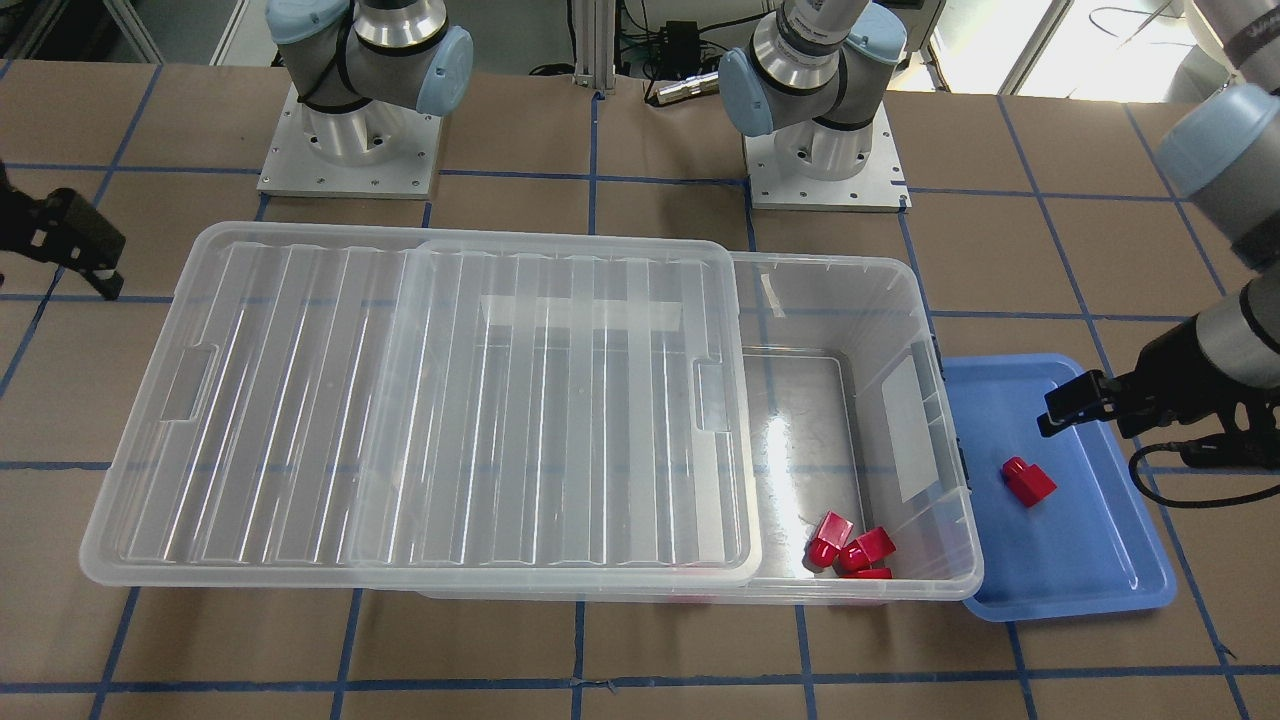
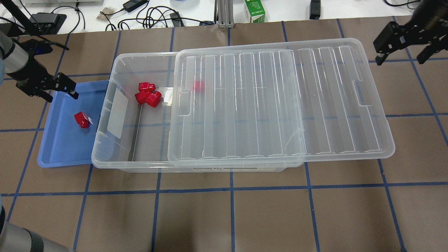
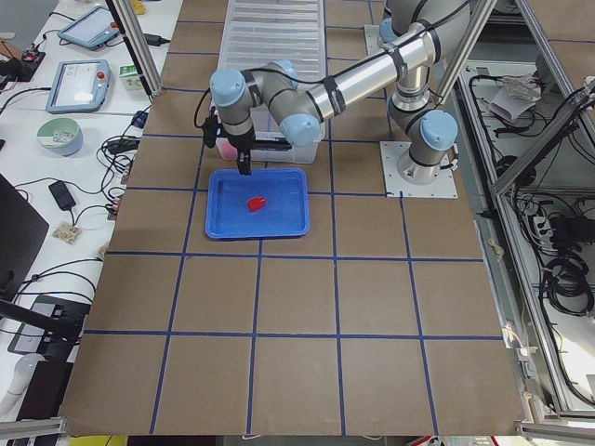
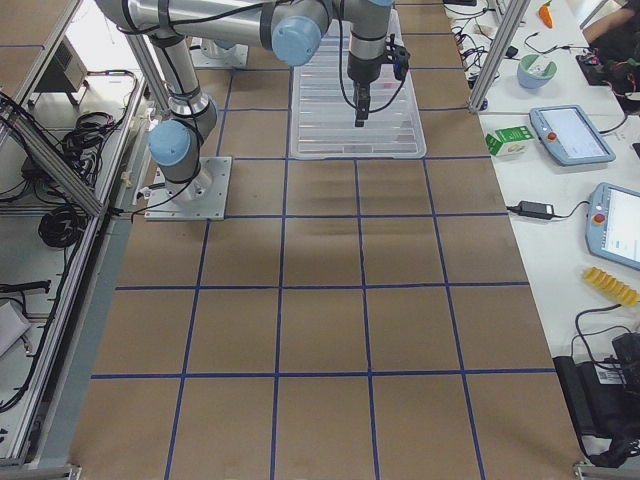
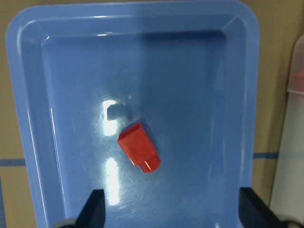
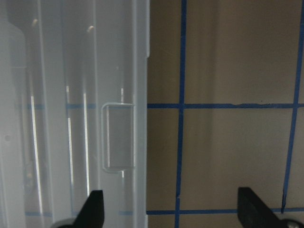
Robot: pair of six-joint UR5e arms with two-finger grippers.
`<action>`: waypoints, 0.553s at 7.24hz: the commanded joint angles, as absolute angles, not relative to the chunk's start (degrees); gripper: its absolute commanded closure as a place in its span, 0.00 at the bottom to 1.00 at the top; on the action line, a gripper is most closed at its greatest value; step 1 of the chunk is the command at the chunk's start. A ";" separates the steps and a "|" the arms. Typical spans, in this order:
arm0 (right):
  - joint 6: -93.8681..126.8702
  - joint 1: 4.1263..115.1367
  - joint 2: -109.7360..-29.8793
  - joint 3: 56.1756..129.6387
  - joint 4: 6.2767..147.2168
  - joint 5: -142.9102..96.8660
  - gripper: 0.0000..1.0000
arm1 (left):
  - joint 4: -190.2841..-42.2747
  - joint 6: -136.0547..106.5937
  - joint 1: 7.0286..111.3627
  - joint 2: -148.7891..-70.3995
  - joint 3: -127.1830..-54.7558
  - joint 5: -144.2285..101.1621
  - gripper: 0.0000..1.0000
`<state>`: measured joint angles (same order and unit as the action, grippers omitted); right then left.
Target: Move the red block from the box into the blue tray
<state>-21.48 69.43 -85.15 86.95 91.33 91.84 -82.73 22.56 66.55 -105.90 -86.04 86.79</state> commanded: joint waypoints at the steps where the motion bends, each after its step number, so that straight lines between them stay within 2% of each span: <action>1: -24.43 66.88 -81.13 90.42 95.86 94.56 0.01 | -90.16 15.59 76.42 -100.83 -81.48 89.28 0.00; 2: -24.52 66.88 -81.04 92.44 98.24 96.31 0.04 | -90.18 10.08 81.16 -99.33 -81.74 89.91 0.00; 4: -24.26 66.88 -81.56 97.18 100.01 96.85 0.04 | -90.70 5.80 88.56 -96.43 -82.00 91.05 0.00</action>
<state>-24.37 66.93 -81.47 94.26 98.54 96.37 -90.17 8.02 84.01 -98.32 -81.82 90.54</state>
